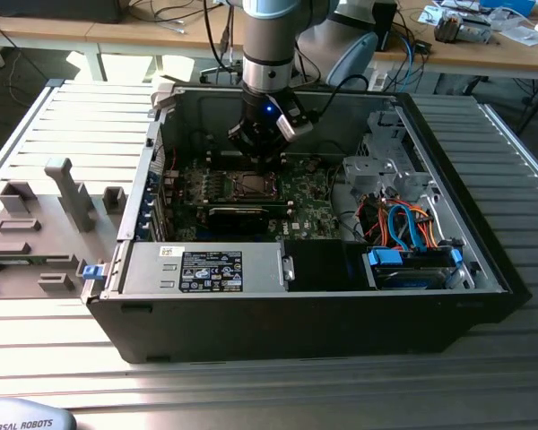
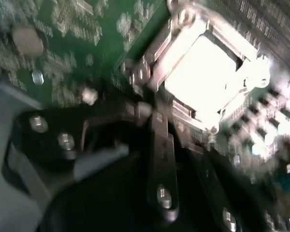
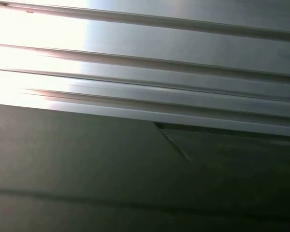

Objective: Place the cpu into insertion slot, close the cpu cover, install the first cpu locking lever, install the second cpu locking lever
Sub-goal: 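Install the first cpu locking lever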

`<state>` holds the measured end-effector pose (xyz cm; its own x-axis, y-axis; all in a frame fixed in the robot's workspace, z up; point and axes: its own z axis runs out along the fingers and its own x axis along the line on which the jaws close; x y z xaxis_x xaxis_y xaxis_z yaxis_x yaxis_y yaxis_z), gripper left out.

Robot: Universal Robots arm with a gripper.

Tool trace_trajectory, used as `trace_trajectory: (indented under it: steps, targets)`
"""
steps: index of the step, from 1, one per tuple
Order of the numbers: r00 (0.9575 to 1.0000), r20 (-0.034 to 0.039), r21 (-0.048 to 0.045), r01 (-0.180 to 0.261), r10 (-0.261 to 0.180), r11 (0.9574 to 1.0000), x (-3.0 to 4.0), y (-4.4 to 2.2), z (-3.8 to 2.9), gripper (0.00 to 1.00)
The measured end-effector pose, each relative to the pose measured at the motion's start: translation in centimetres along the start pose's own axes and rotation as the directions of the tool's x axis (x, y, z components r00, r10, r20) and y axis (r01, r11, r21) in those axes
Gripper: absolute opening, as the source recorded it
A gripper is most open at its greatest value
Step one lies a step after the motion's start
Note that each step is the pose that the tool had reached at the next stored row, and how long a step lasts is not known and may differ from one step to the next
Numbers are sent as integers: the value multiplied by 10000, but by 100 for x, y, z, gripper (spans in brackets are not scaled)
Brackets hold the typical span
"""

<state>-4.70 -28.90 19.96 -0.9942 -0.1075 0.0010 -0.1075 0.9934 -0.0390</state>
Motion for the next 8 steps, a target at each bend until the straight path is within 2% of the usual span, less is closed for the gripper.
trace_trajectory:
  steps: [3, 6, 8]
  targets:
    - [10000, 18, -9, 0, 0, 10000, -3, 0, -48, 11]
    - [10000, 0, 40, 1, -1, 10000, 0, -6, -161, 11]
    - [10000, -1, 46, 1, -1, 10000, 0, -7, -175, 11]
